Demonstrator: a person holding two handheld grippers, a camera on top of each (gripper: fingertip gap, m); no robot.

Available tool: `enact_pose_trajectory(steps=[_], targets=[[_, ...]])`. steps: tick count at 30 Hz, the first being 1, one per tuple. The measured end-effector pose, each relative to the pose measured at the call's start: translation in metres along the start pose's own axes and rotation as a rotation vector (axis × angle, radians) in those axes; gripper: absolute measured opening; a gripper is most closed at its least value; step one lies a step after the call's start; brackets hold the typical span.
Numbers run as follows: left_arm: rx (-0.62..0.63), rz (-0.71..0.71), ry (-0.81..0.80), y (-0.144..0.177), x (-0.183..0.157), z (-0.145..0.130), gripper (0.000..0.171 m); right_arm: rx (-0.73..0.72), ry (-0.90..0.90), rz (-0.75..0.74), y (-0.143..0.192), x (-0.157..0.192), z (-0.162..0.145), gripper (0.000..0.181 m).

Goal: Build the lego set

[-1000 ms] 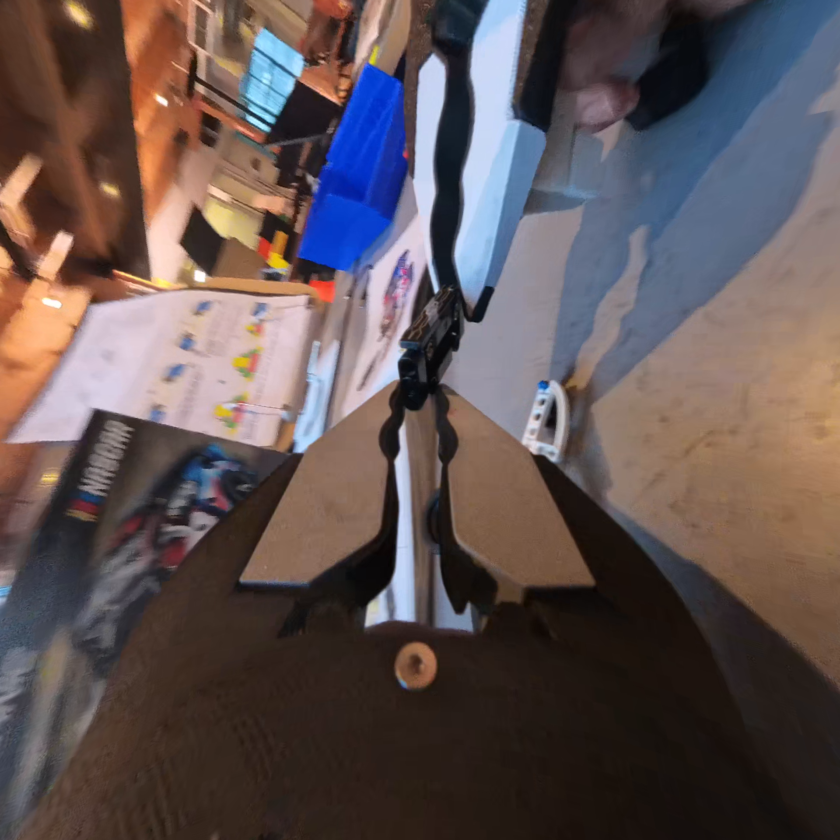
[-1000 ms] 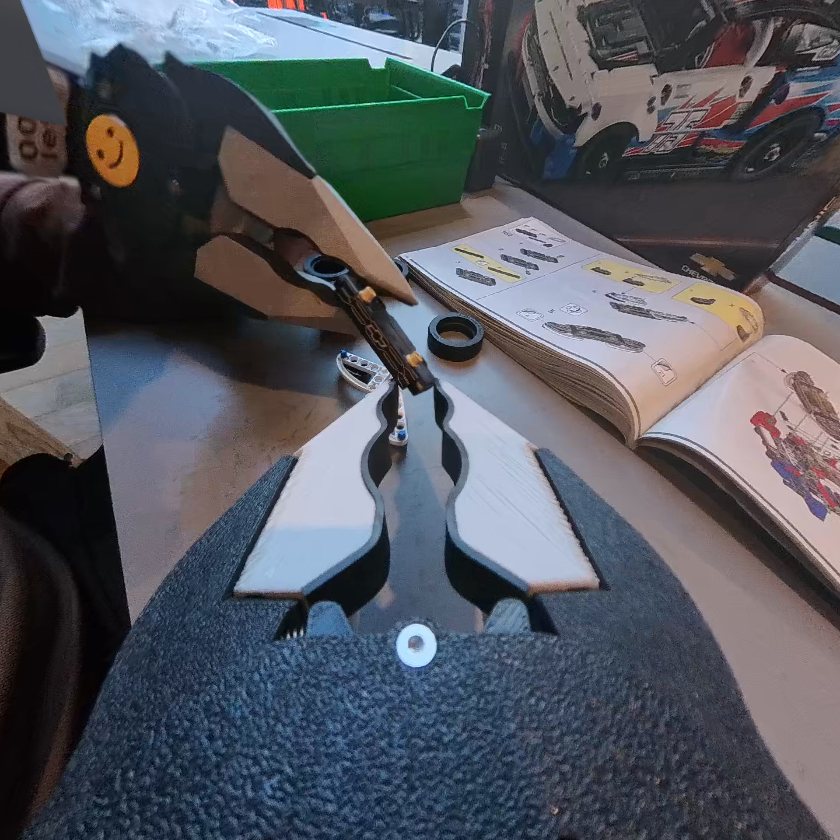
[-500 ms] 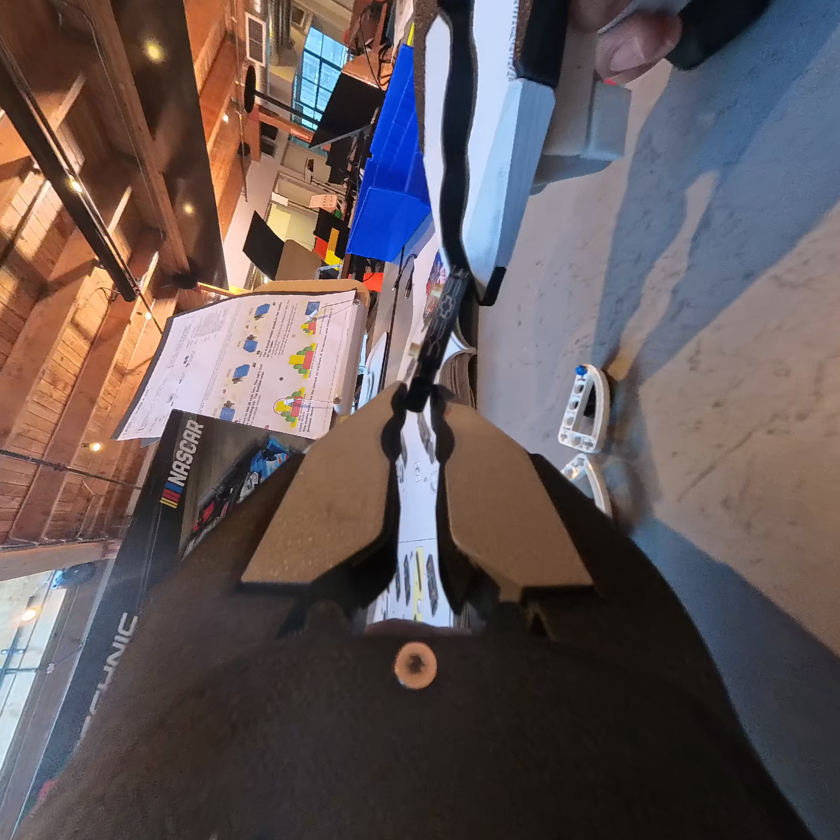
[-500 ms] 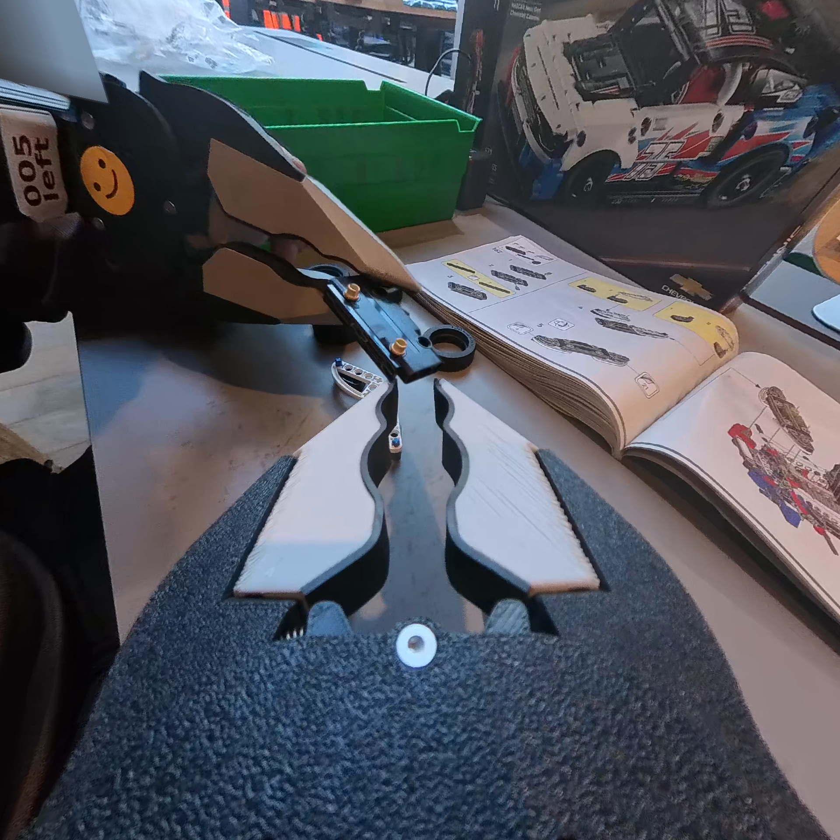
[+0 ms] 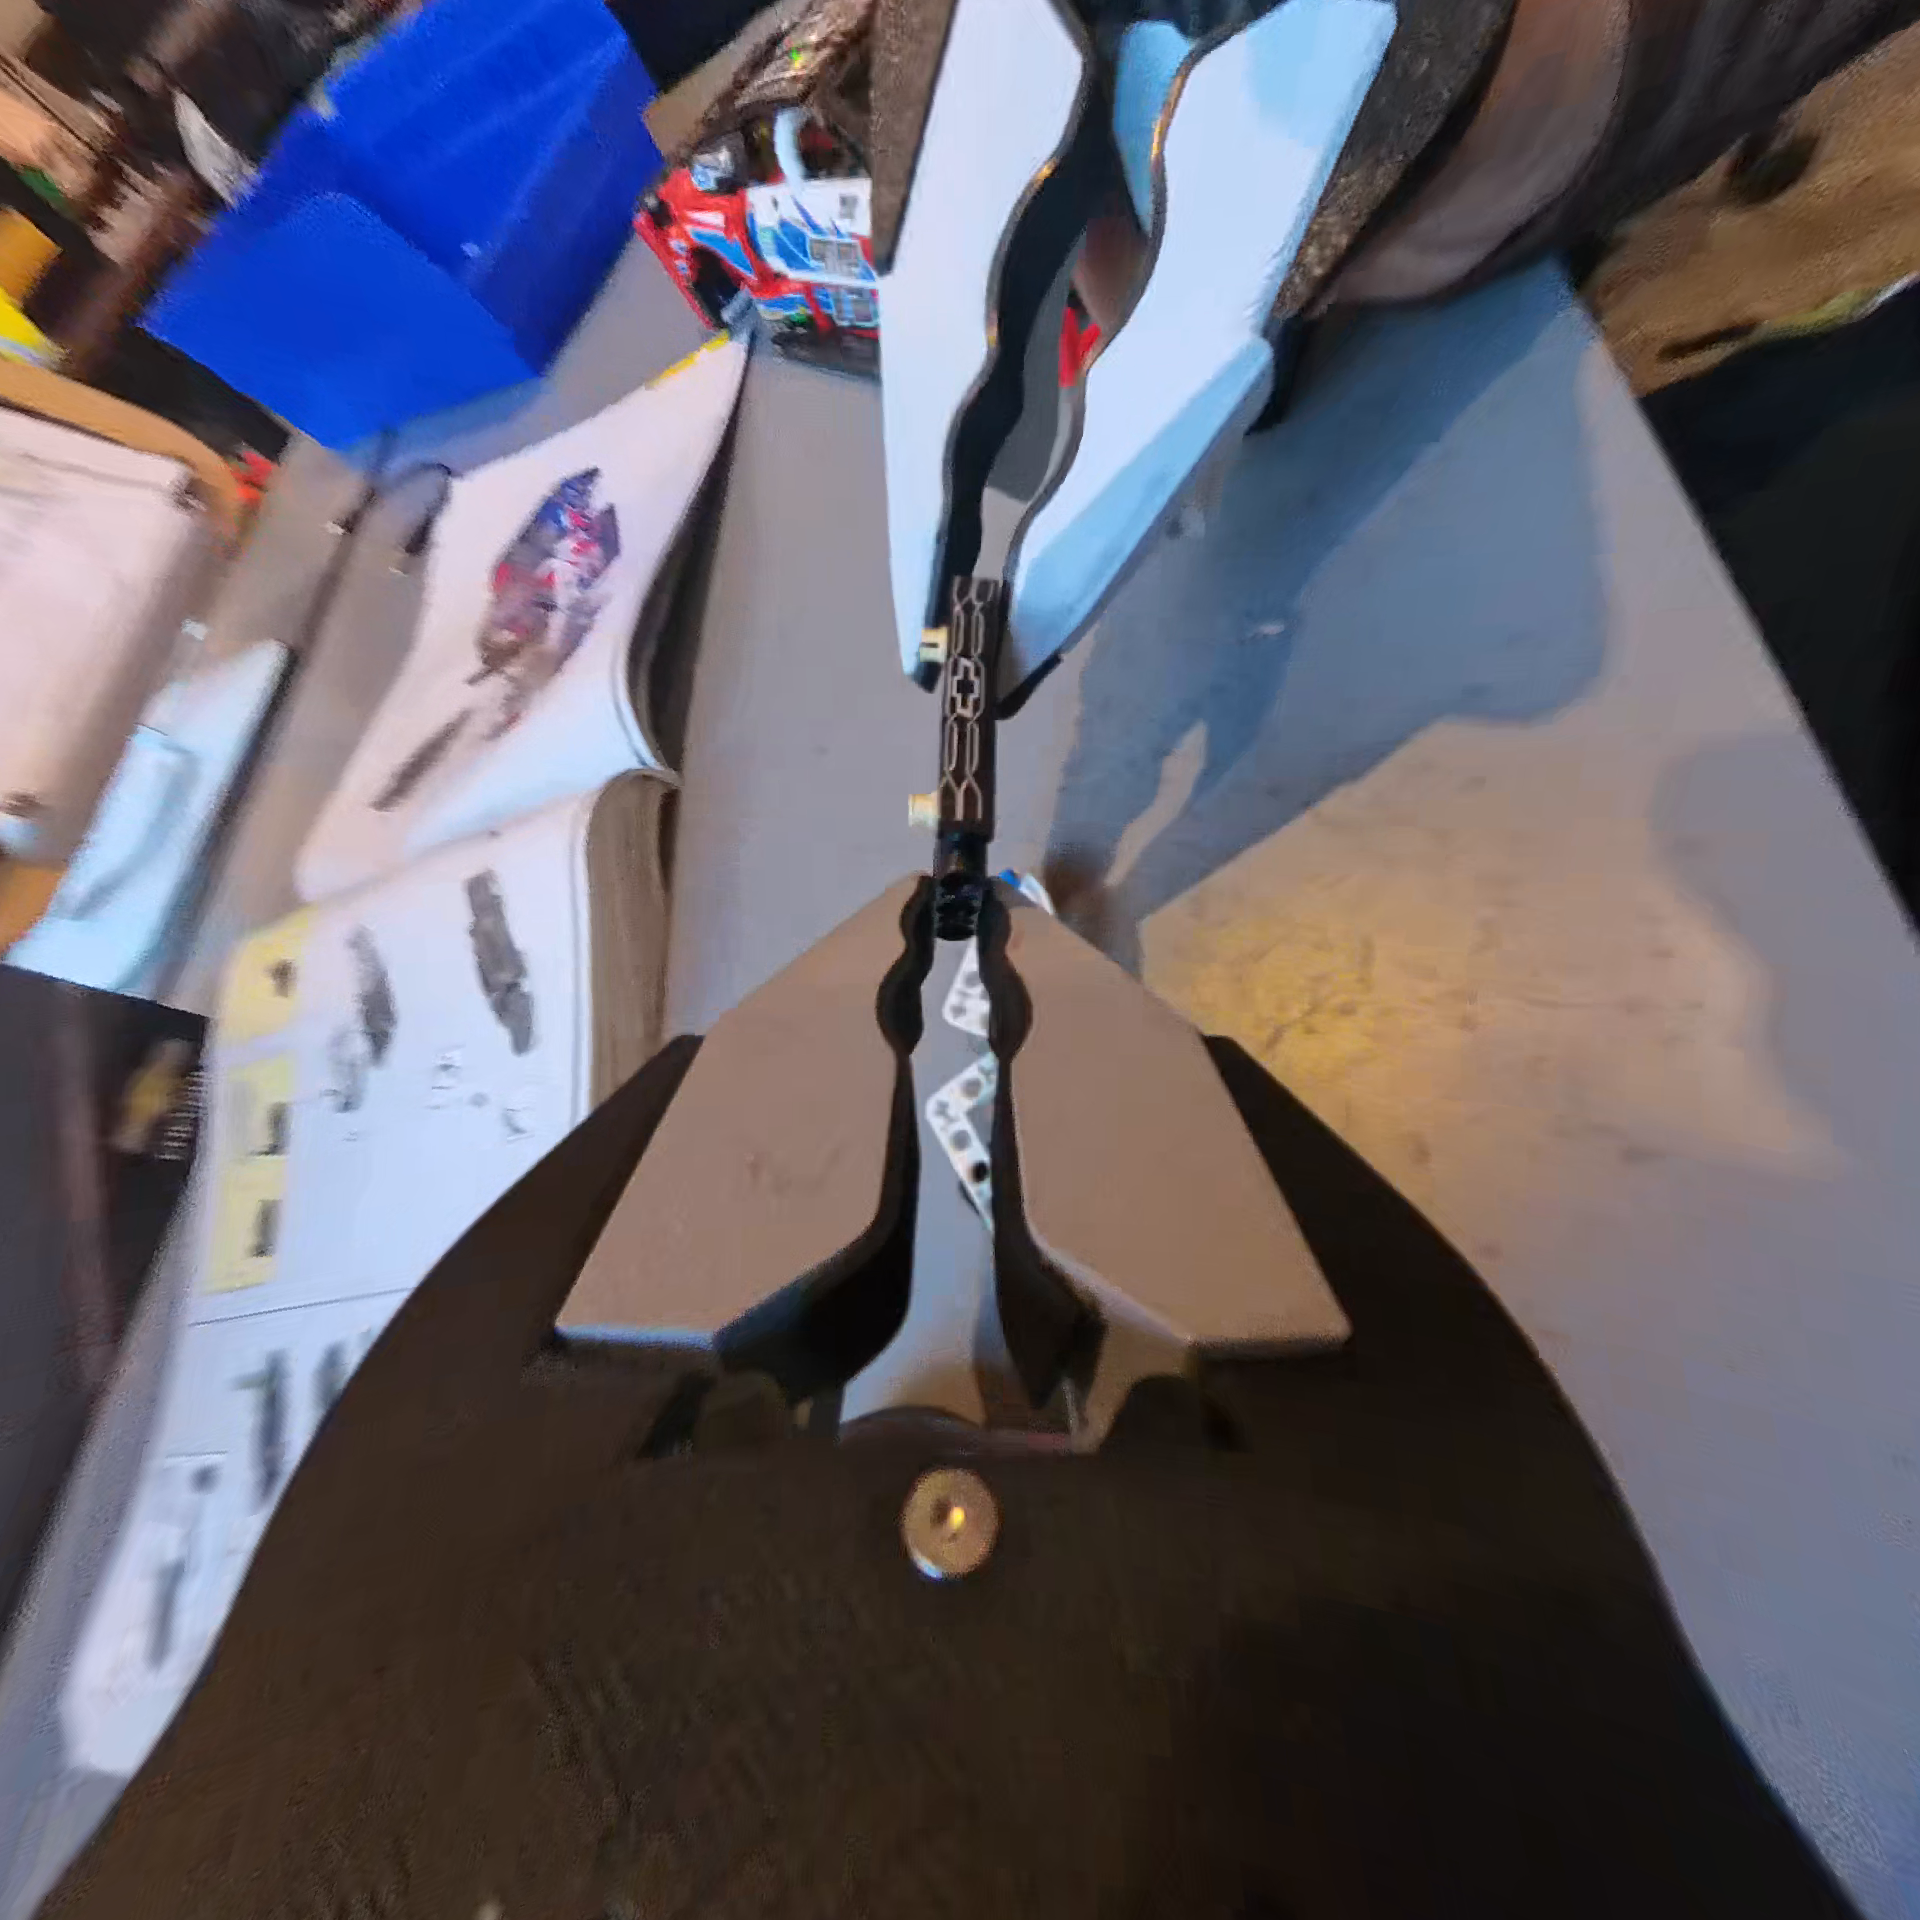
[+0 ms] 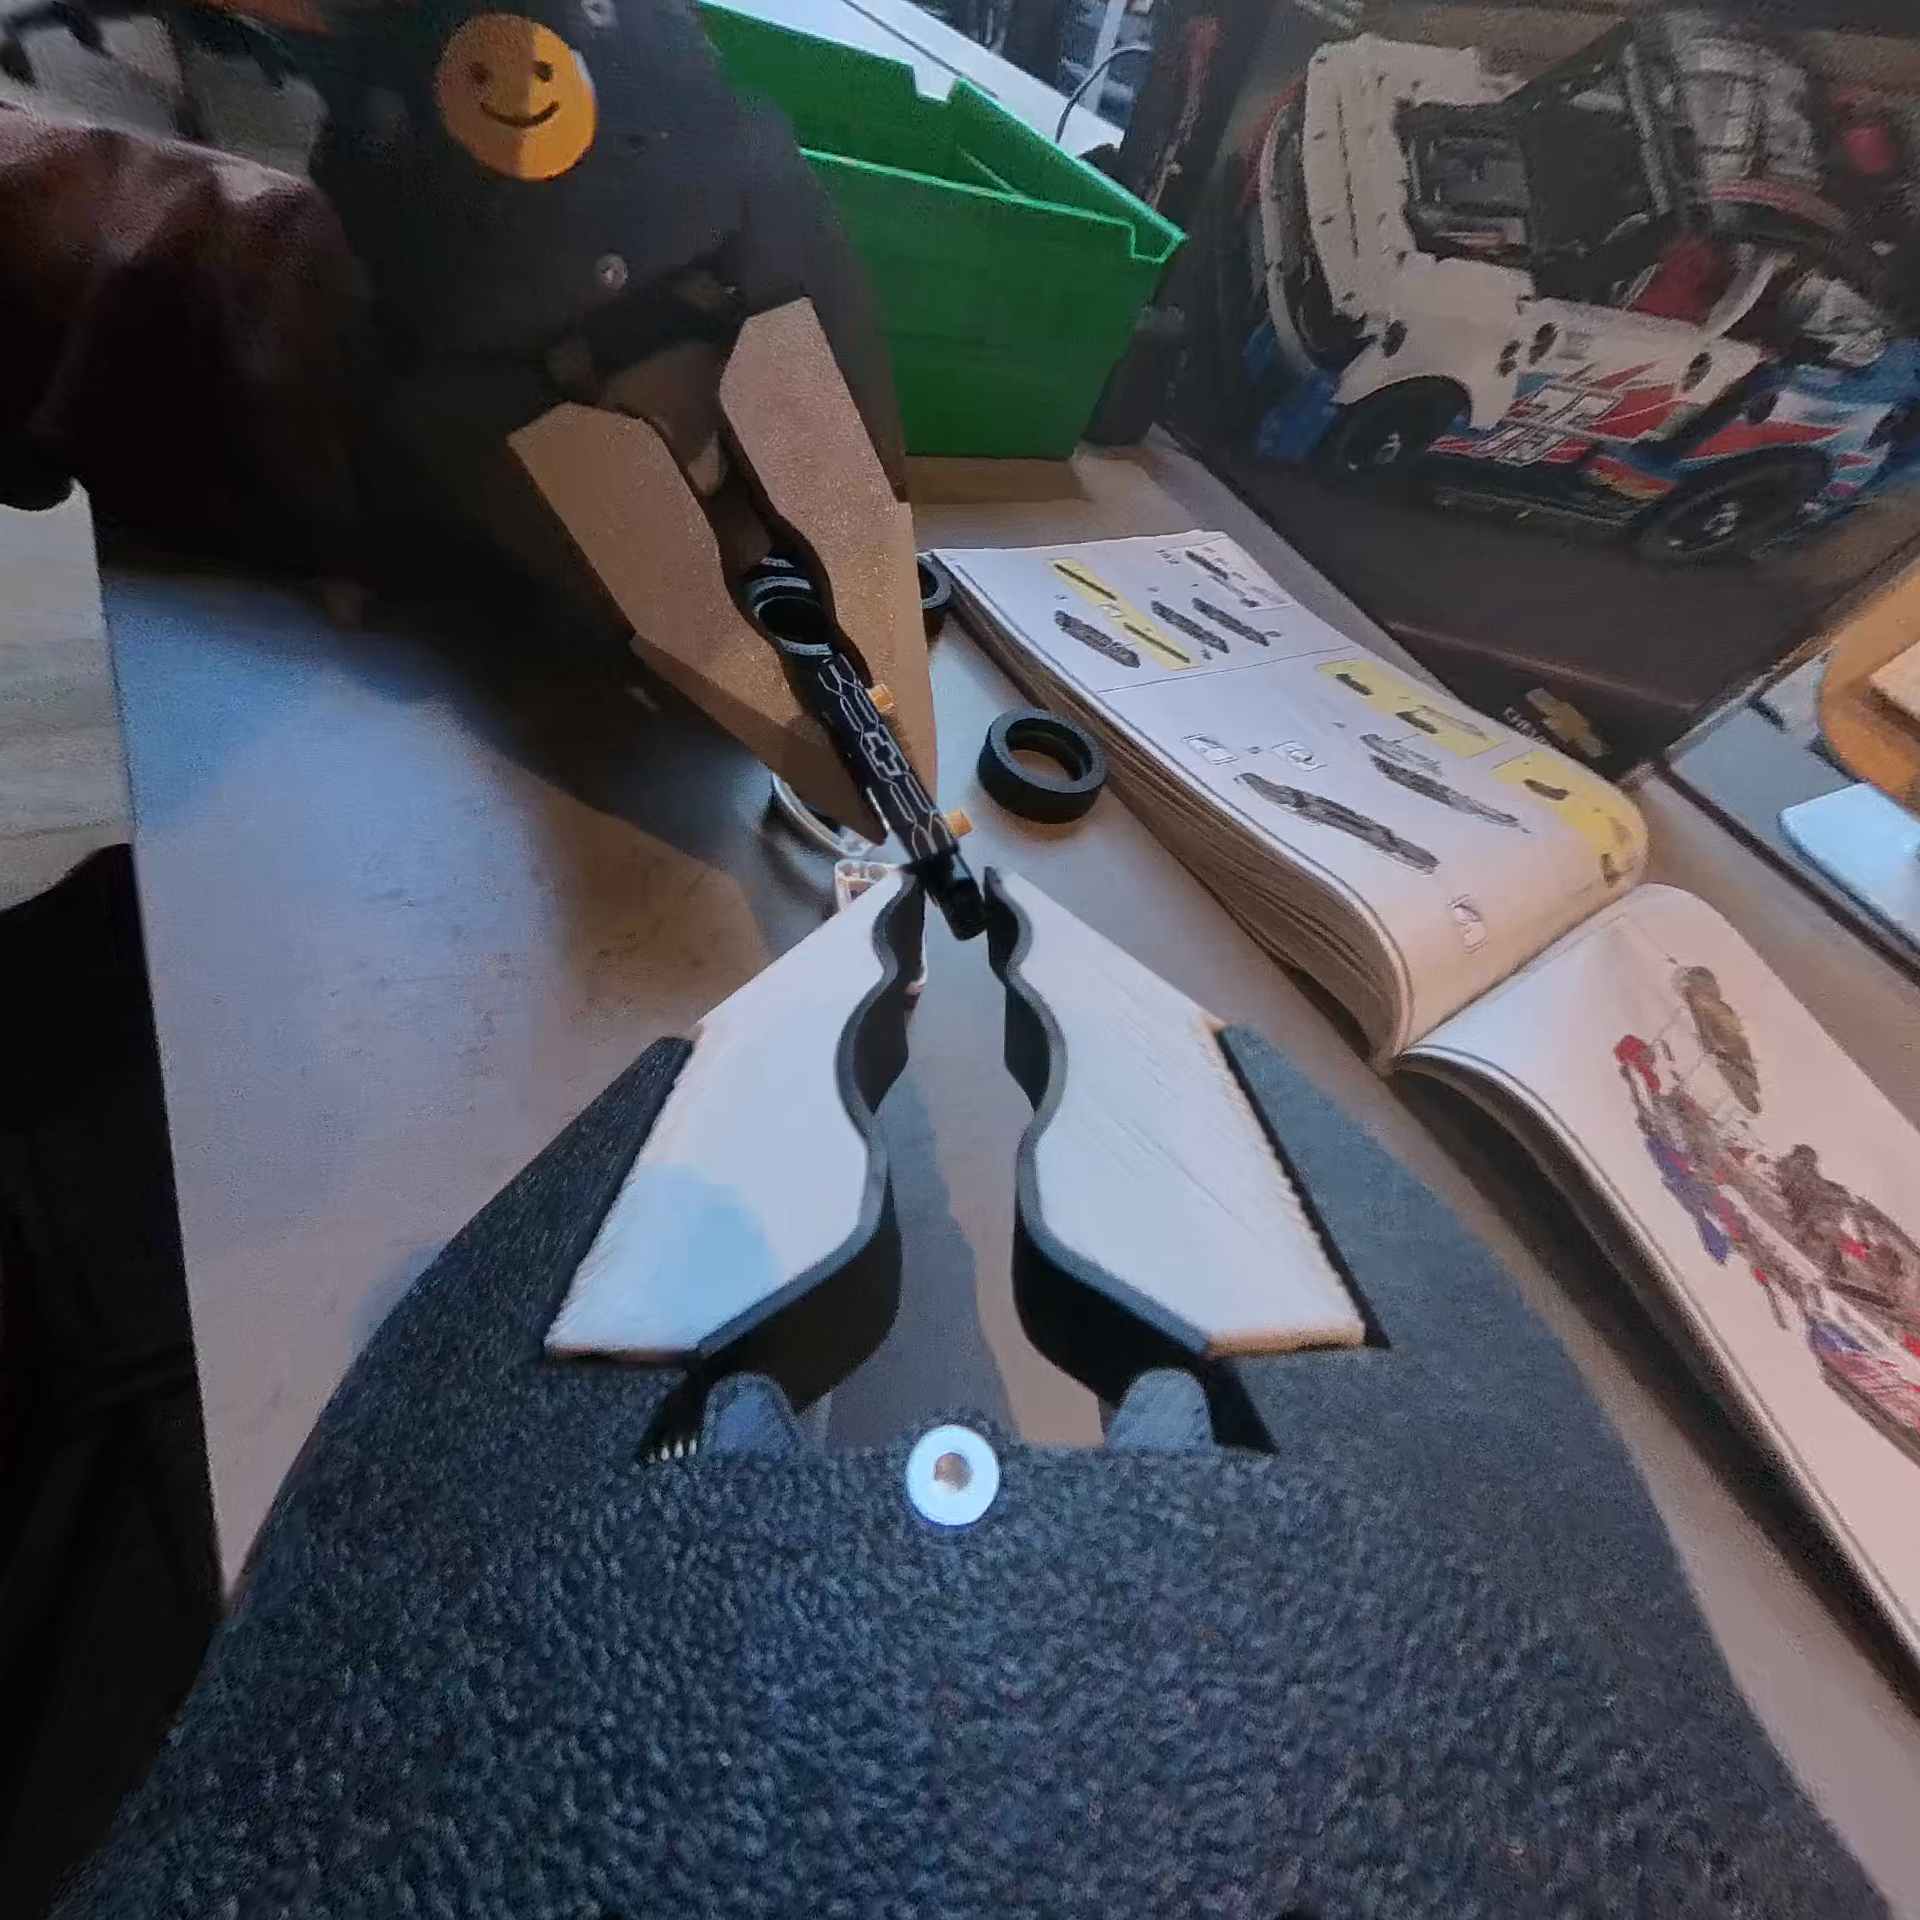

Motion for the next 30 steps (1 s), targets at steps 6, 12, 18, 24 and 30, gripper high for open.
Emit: enact_pose_trajectory(steps=[6, 12, 18, 24, 30], targets=[[-0.027, -0.051, 0.151, -0.001, 0.008, -0.002, 0.005, 0.013, -0.216, 0.118, 0.0, -0.013, -0.004, 0.009], [-0.065, 0.006, 0.146, 0.004, 0.014, 0.0, 0.01, 0.017, -0.713, 0.366, -0.003, -0.026, -0.015, 0.008], [-0.049, 0.039, 0.086, 0.001, 0.01, 0.0, 0.019, -0.02, -1.008, 0.502, -0.003, -0.031, -0.029, 0.007], [-0.031, 0.051, 0.087, -0.001, 0.01, -0.001, 0.022, -0.026, -1.082, 0.546, -0.005, -0.027, -0.031, 0.007], [-0.046, 0.088, 0.067, 0.002, 0.011, 0.002, 0.029, -0.033, -1.132, 0.584, -0.009, -0.023, -0.032, 0.007]])
Point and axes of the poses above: each gripper's, where its closed fingertips meet, y back along the fingers, z out of its top, x = y × z across the jaws, the point moved 9 cm from there along y, back along the fingers, and after that the axes turned 3 degrees about x, right-handed, at the moved point
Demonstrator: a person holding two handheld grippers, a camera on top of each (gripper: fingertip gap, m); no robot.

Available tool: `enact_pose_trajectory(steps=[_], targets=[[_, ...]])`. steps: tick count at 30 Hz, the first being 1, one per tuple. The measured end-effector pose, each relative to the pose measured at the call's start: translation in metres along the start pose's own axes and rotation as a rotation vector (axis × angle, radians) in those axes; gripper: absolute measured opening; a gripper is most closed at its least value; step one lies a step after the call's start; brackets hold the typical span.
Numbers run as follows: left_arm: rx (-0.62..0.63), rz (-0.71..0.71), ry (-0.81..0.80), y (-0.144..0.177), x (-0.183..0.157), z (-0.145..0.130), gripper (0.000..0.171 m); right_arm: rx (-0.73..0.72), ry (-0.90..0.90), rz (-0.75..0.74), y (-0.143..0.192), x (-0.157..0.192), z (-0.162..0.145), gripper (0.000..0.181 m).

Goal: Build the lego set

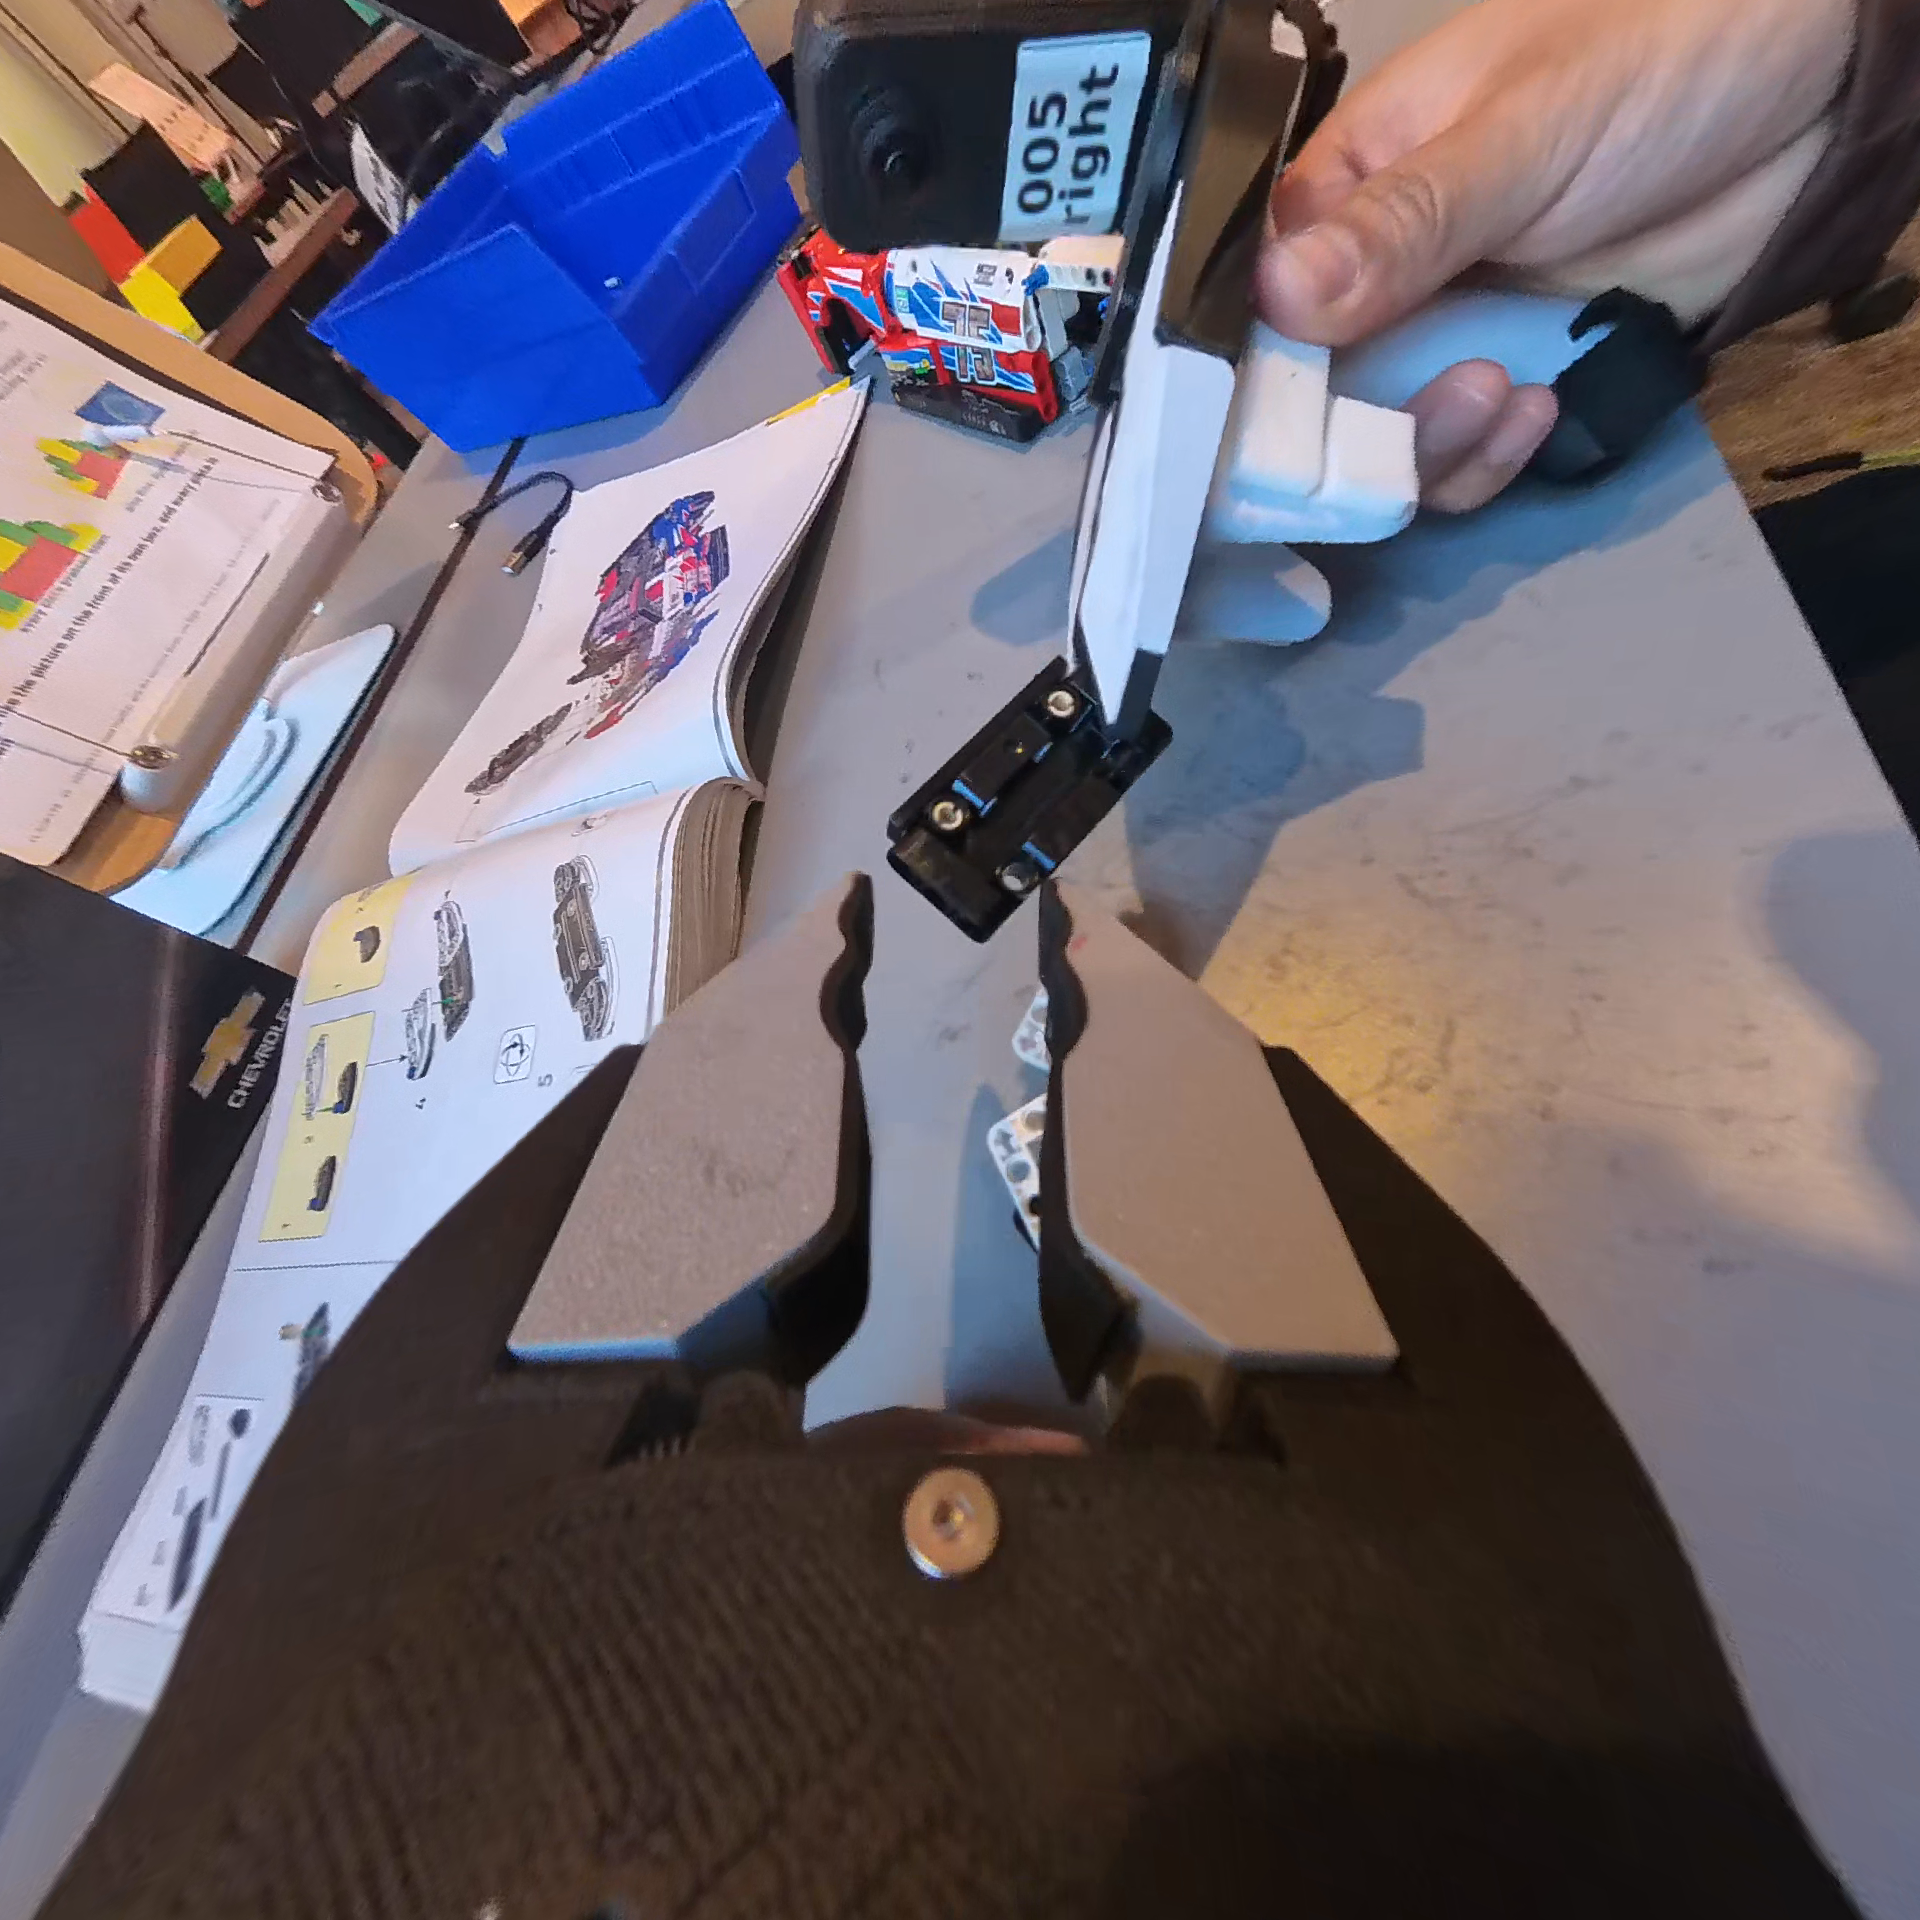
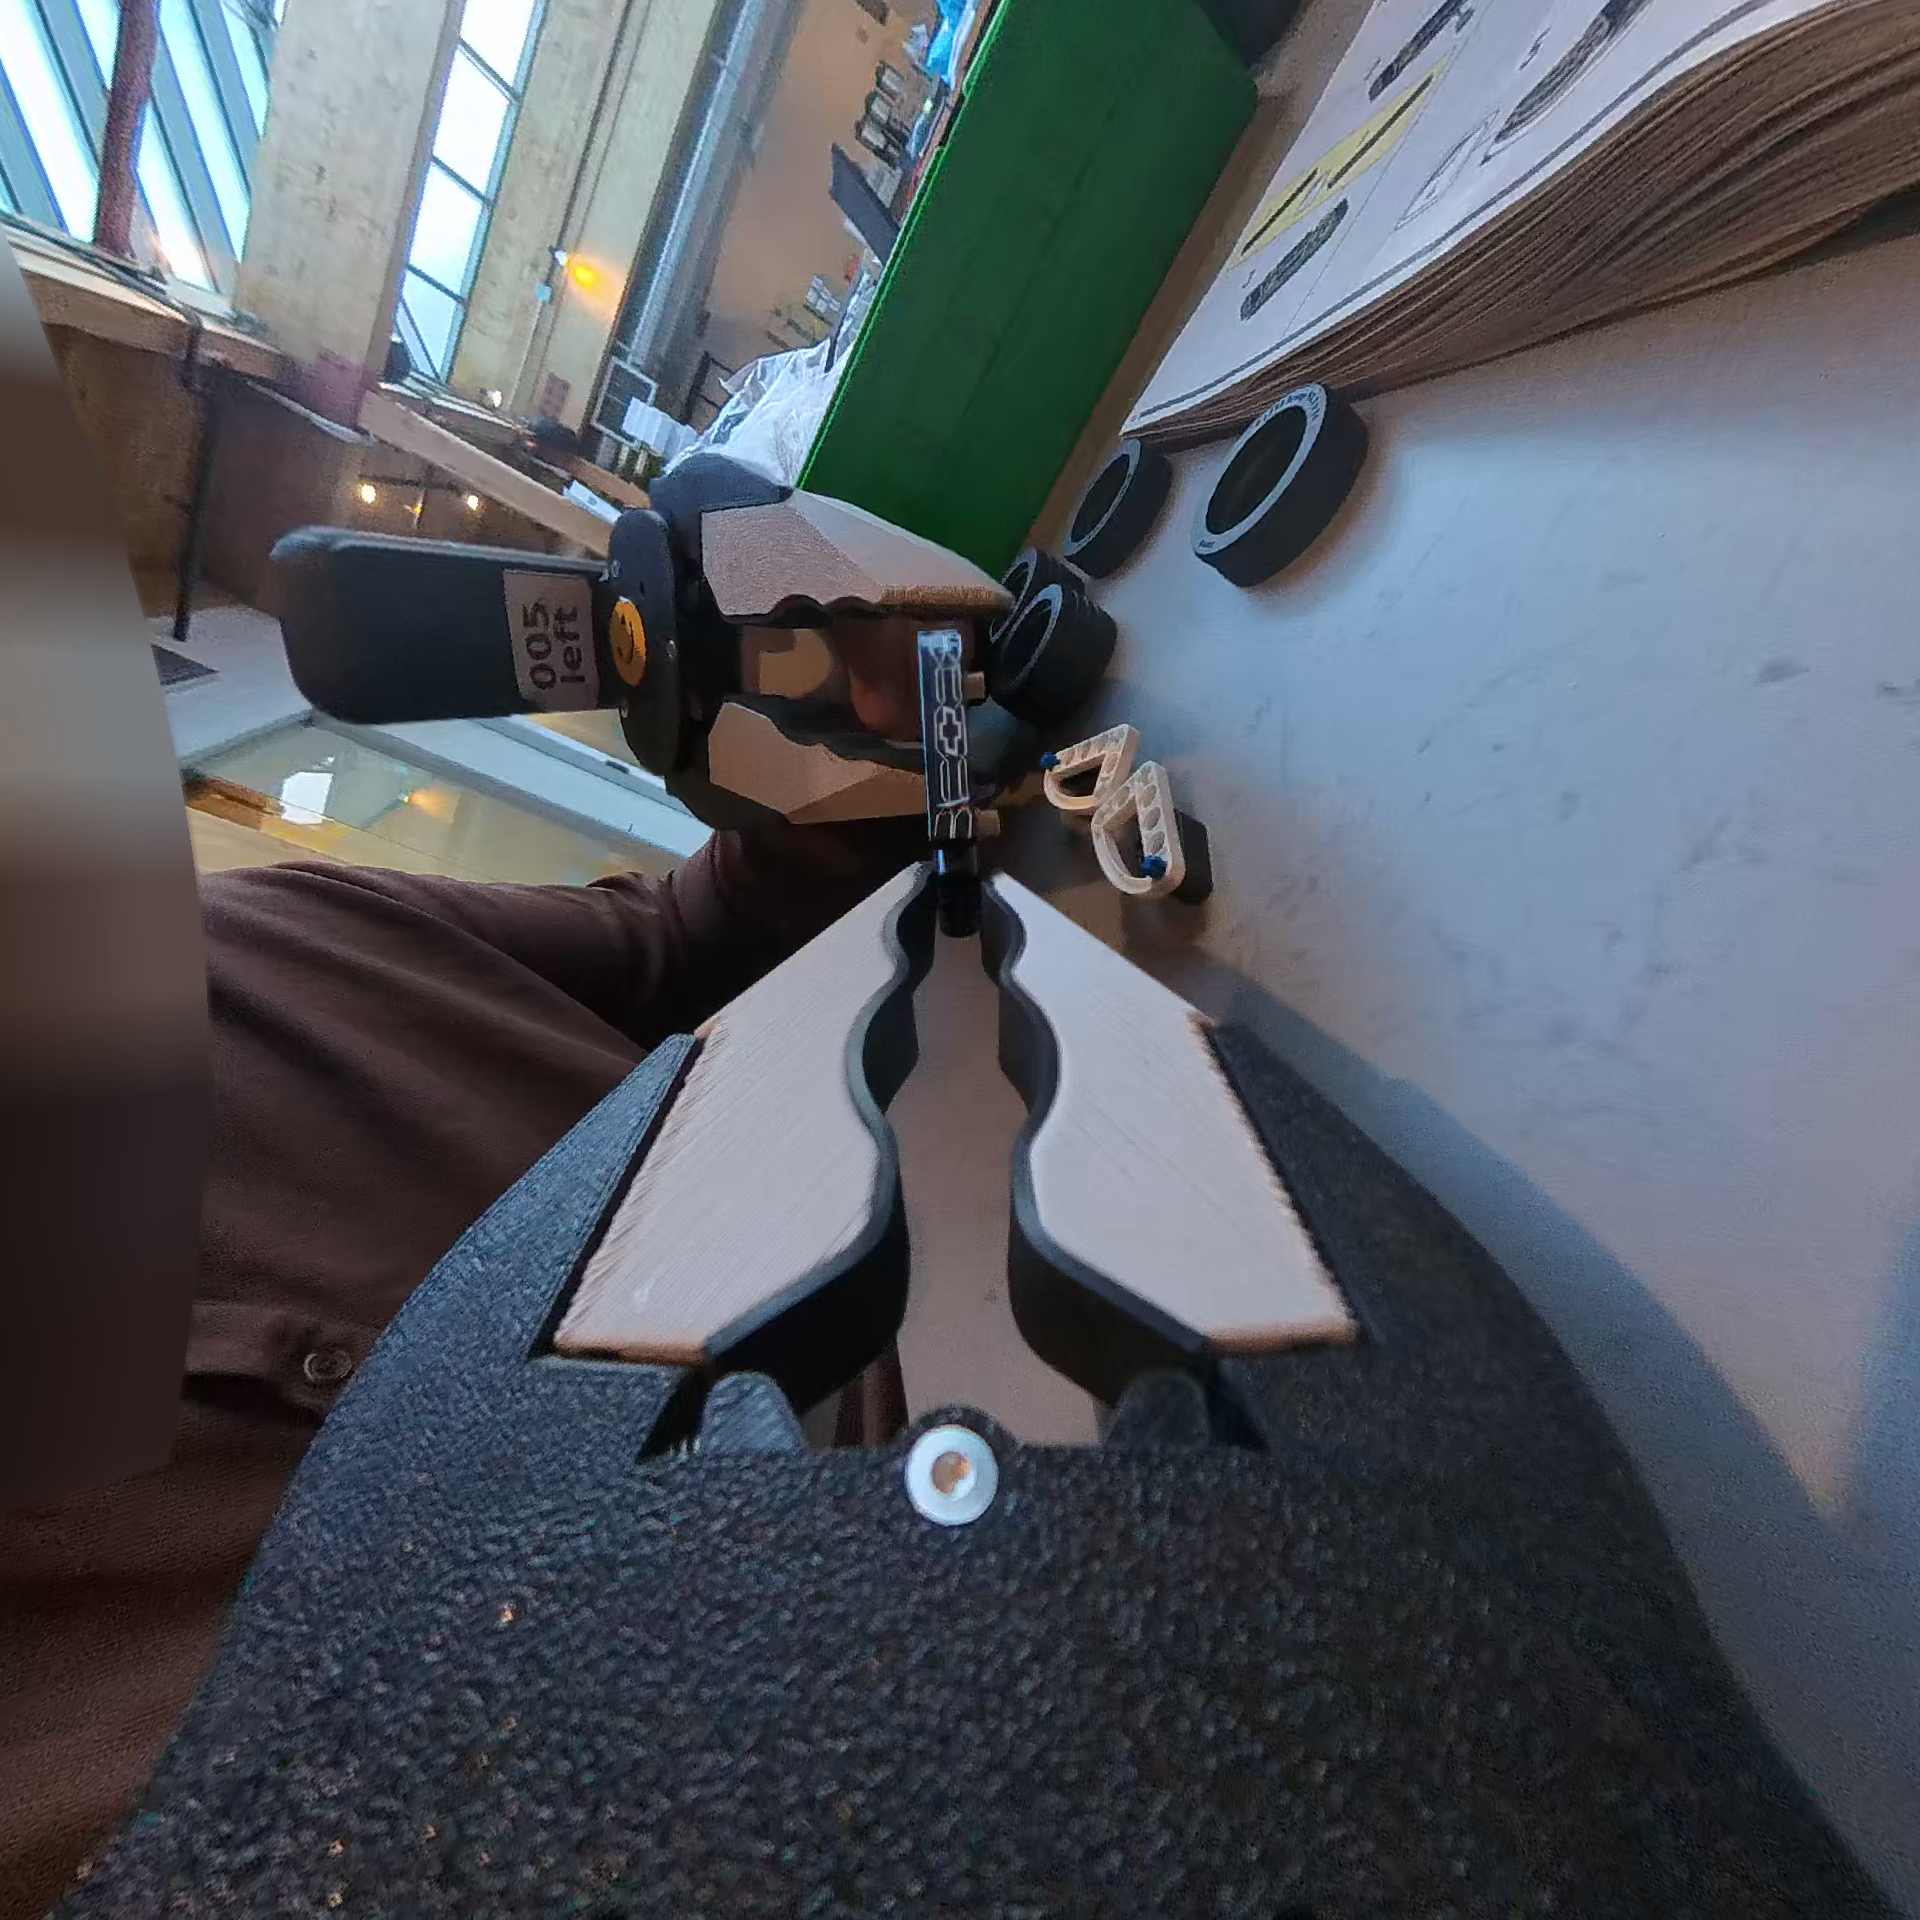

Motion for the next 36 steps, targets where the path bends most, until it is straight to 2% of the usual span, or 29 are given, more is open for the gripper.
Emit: enact_pose_trajectory(steps=[6, 9, 14, 20, 26, 36], targets=[[0.042, 0.047, -0.115, -0.006, -0.009, 0.0, 0.037, -0.002, -0.043, 0.023, -0.002, -0.002, -0.001, 0.006], [0.052, 0.087, -0.163, -0.005, -0.009, -0.001, 0.028, 0.011, -0.051, 0.031, -0.005, -0.001, -0.003, 0.006], [0.066, 0.084, -0.187, -0.006, -0.01, -0.002, 0.024, 0.041, -0.011, 0.002, -0.009, 0.0, -0.006, 0.006], [0.075, 0.005, -0.075, -0.008, -0.008, -0.005, 0.027, 0.042, 0.042, -0.037, -0.008, 0.001, -0.005, 0.006], [0.017, -0.076, 0.079, -0.003, 0.0, -0.003, 0.029, 0.043, 0.183, -0.109, -0.006, 0.008, -0.001, 0.006], [0.023, -0.044, 0.052, -0.004, 0.0, -0.003, 0.019, 0.016, 0.129, -0.056, -0.006, 0.006, -0.001, 0.006]])
Point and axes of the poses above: each gripper's, where its closed fingertips meet, y back along the fingers, z out of its top, x = y × z across the jaws, the point moved 9 cm from there along y, back along the fingers, and after that the axes turned 3 degrees about x, right-handed, at the moved point
